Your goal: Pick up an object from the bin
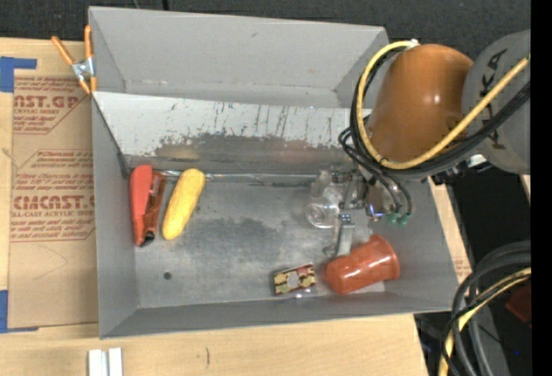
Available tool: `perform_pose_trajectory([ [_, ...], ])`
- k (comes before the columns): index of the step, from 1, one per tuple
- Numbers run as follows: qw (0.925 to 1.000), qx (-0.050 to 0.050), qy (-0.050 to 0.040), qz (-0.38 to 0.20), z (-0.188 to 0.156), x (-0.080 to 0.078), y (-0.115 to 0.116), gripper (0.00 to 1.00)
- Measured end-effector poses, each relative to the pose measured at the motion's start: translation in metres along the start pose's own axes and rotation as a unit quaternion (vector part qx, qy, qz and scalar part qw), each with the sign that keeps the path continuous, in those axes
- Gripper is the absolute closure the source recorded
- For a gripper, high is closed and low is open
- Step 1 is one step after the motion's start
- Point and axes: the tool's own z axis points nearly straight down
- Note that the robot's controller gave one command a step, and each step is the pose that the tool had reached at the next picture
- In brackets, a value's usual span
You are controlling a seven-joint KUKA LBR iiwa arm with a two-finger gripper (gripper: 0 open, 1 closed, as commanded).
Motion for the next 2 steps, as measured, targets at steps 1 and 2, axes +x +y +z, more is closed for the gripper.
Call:
perform_pose_trajectory([
  [1, 1.0, 0.0, -0.004, 0.0, -0.005, -0.001, 0.0, 0.0],
  [2, 0.9995, -0.001, -0.004, -0.032, 0.009, -0.007, -0.032, 0.0],
])
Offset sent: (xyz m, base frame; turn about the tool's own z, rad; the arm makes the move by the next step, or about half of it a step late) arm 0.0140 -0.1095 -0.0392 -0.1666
